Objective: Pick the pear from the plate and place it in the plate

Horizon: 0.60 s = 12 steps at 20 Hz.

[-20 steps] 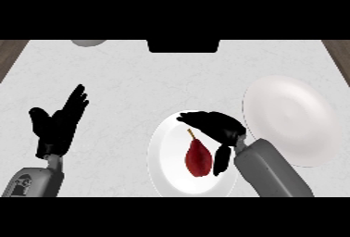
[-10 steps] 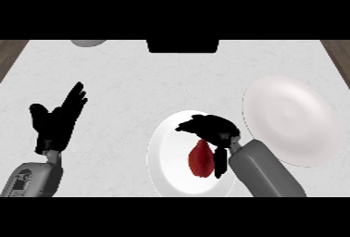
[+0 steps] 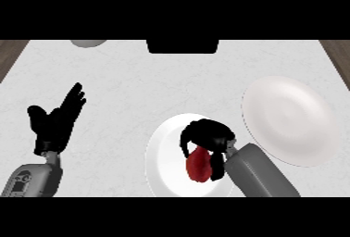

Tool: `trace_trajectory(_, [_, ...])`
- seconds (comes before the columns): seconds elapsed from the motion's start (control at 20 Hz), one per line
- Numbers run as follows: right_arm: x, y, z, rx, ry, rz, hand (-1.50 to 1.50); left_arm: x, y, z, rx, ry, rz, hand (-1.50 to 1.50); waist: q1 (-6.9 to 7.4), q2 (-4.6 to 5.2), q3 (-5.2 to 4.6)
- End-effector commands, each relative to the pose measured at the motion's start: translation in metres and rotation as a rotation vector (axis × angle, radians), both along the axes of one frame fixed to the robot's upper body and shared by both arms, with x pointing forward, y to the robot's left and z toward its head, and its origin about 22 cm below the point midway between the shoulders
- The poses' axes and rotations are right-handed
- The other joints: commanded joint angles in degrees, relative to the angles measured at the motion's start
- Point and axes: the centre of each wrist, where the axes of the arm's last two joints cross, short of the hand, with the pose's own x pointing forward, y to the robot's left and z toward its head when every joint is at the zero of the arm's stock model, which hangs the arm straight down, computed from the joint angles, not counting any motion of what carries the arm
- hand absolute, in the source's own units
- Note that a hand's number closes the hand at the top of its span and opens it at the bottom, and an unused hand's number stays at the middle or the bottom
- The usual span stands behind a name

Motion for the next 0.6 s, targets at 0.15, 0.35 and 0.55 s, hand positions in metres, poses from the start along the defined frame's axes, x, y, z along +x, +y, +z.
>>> trace_trajectory(0.15, [-0.049,0.005,-0.001,0.080,-0.015,-0.077,1.50,-0.013,-0.001,0.002,-0.002,0.008,0.019,0.00,-0.37,0.17,0.17])
trace_trajectory(0.35, [-0.110,0.005,-0.002,0.099,-0.069,-0.198,1.50,-0.012,0.012,0.010,0.006,0.005,0.039,0.00,-1.79,-0.33,0.15])
trace_trajectory(0.55, [-0.121,0.003,0.023,0.162,-0.335,-0.299,1.50,-0.002,0.003,0.008,-0.004,0.010,0.024,0.00,-1.41,0.03,0.17])
